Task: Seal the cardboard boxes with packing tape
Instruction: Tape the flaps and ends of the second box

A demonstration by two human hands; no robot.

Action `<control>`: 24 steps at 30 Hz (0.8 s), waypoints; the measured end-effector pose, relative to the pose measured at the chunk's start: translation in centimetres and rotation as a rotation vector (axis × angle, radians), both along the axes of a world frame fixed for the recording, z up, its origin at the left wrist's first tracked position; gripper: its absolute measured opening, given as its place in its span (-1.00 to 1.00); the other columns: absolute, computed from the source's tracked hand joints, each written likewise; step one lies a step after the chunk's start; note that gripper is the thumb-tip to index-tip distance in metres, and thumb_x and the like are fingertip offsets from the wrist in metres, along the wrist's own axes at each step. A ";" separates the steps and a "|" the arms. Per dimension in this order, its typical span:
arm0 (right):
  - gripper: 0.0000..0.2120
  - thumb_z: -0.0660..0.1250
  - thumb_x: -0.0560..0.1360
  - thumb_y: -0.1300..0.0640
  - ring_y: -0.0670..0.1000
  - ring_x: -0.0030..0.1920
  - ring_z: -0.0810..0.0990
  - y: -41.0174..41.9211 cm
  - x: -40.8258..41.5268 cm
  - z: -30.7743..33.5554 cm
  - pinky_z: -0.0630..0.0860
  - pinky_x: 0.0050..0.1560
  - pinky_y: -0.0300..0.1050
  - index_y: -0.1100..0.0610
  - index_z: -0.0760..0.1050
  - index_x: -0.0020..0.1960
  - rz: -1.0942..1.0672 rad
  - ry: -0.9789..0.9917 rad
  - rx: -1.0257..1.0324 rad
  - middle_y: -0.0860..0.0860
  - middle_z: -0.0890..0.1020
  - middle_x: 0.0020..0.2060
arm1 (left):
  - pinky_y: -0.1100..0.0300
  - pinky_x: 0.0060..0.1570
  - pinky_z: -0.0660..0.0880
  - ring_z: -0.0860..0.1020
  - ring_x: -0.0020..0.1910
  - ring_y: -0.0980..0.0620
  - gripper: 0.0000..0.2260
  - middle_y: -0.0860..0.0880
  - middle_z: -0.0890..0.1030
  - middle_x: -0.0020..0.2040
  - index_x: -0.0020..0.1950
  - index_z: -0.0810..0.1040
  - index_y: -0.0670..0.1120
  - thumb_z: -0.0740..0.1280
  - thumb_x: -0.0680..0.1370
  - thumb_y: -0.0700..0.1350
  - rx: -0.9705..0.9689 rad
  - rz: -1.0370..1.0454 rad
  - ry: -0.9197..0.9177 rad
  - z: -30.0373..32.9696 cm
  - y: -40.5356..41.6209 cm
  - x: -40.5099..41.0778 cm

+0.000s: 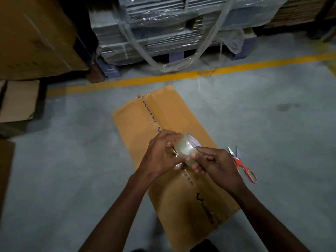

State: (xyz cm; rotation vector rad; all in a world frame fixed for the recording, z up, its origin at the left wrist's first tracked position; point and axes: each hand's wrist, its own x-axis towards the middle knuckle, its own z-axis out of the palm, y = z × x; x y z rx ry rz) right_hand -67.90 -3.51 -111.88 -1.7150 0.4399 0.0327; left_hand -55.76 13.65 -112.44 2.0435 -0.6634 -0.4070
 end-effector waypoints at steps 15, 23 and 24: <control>-0.82 0.61 0.39 0.04 -0.23 -0.30 0.54 2.7 2.5 -0.1 0.34 -0.30 -0.45 0.00 0.73 -0.02 0.033 0.108 -0.334 -0.21 0.56 -0.32 | 0.21 0.04 0.60 0.68 -0.06 0.18 -0.88 0.14 0.74 -0.11 -0.05 0.77 -0.01 0.48 0.53 -0.22 -0.046 0.177 0.218 -1.2 4.1 1.7; -0.42 0.46 0.20 -0.41 0.18 0.40 0.28 7.4 1.2 -6.9 0.37 0.34 0.14 -0.11 0.60 0.09 -0.020 0.104 -0.697 0.07 0.27 0.43 | 0.00 0.05 0.61 0.67 -0.08 0.07 -0.93 0.08 0.72 -0.15 -0.07 0.71 0.00 0.43 0.58 -0.13 0.112 0.218 0.202 -6.2 5.6 5.8; -0.37 0.47 0.24 -0.40 0.23 0.44 0.26 8.1 0.7 -7.8 0.36 0.37 0.18 -0.08 0.58 0.19 -0.019 0.073 -0.717 0.14 0.25 0.48 | 0.01 0.04 0.60 0.66 -0.09 0.08 -0.92 0.08 0.71 -0.15 -0.08 0.70 -0.02 0.42 0.58 -0.12 0.126 0.202 0.169 -6.6 5.7 5.9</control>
